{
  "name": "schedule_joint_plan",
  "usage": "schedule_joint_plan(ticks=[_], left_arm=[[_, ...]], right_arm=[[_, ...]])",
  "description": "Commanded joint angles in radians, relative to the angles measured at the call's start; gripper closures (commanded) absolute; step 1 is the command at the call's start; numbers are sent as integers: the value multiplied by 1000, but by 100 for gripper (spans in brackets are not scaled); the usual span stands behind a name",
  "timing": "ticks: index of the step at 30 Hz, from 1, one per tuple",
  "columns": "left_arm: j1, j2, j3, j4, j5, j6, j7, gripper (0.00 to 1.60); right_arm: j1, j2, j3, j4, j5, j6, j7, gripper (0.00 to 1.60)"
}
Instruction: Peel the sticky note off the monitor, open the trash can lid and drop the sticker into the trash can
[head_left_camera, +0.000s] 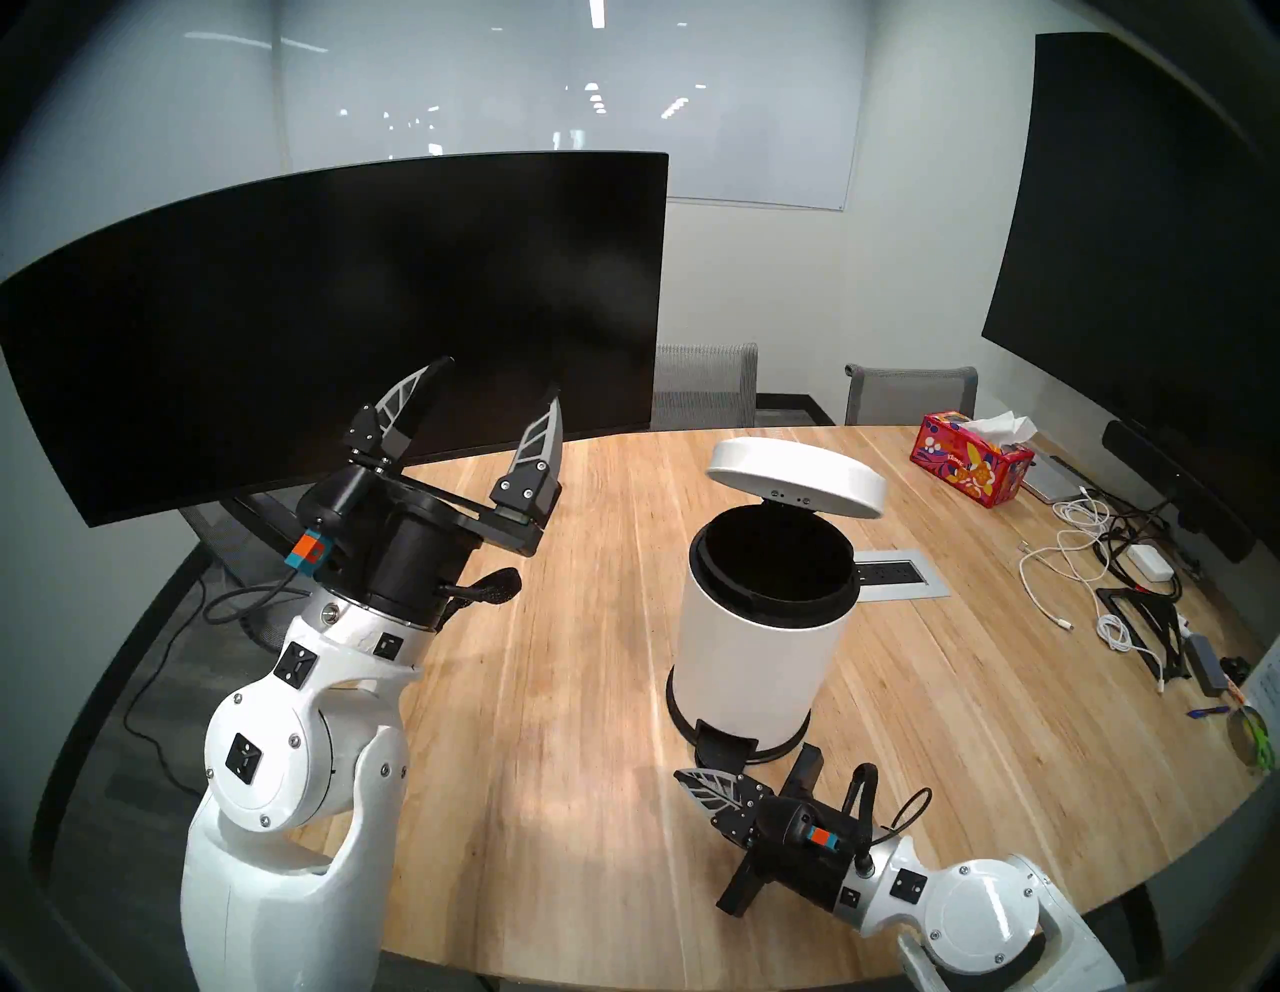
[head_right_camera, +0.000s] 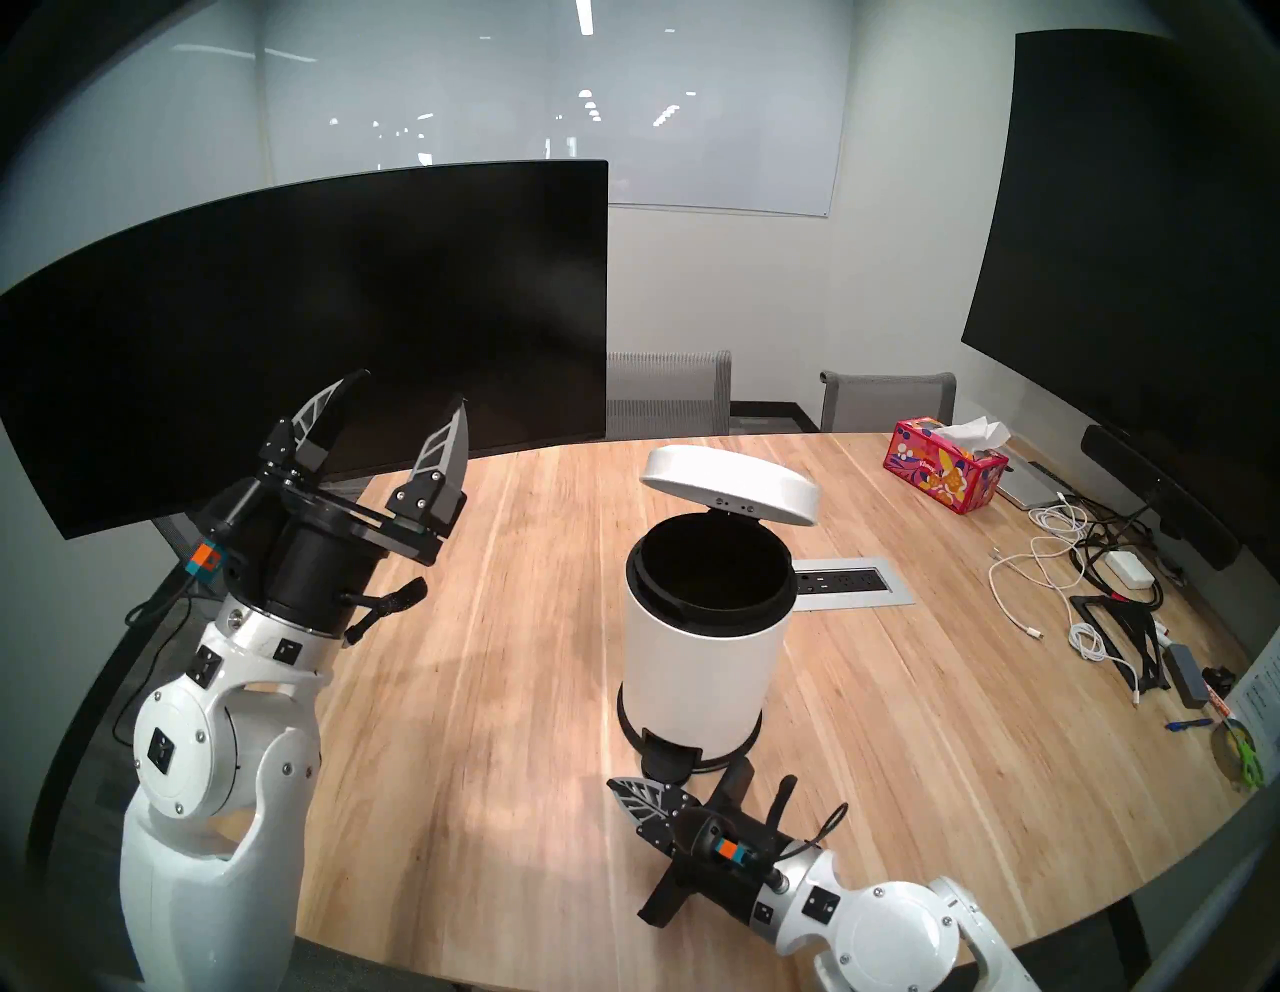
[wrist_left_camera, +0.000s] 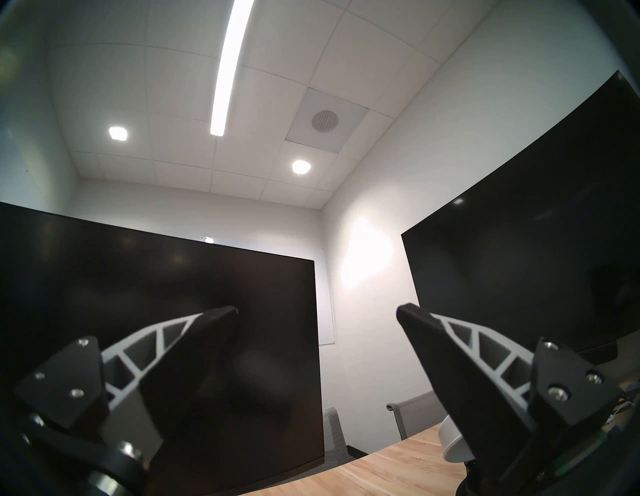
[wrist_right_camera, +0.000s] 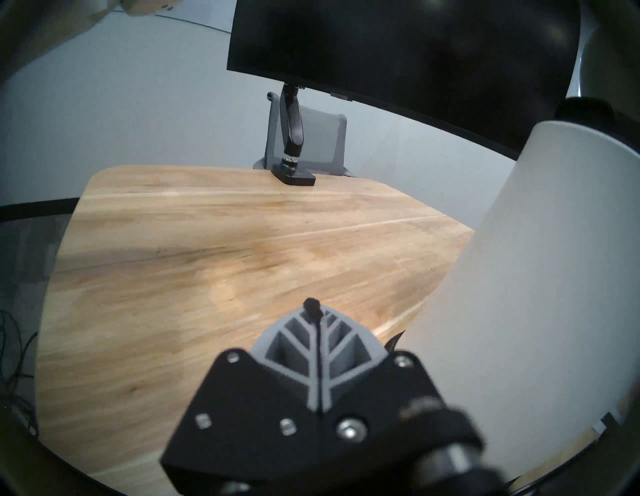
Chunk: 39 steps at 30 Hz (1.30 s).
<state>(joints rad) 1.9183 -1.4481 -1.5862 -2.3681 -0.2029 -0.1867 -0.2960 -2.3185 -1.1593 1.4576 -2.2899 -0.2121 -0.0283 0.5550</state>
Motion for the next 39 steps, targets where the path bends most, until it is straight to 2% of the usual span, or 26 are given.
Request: schedule_joint_plan(ticks=[1,5,13,17,26,29,30,31,34,39], left_arm=[[17,-2,-12,-23,-5,-3,4,0],[26,-2,-25,-23,-9,-9,6,0],[40,-9,-53,-24,-14,-15,22,0],[50,-7,-68,-24,-17,-21,26,0],[64,-6,-85,-22,-17,-30,32,0],[70,-7,-90,-22,-16,-37,36,0],[70,-8,-92,-22,-17,-37,37,0],[71,-8,-94,-23,-17,-39,38,0],[72,-9,-99,-25,-19,-42,42,0],[74,-8,-103,-28,-20,-45,44,0]], right_arm=[[-110,14,4,-111,33,-43,-2,160],[-149,3,12,-150,58,-94,-9,160],[-187,0,22,-154,93,-183,-20,160],[-224,-5,39,-154,120,-258,-35,160],[-222,-27,60,-154,168,-370,-67,160],[-215,-39,73,-154,190,-443,-84,160],[-206,-45,73,-154,196,-436,-91,160],[-207,-48,78,-154,201,-469,-95,160],[-189,-57,84,-154,220,-492,-109,160],[-166,-72,96,-154,246,-573,-129,160]])
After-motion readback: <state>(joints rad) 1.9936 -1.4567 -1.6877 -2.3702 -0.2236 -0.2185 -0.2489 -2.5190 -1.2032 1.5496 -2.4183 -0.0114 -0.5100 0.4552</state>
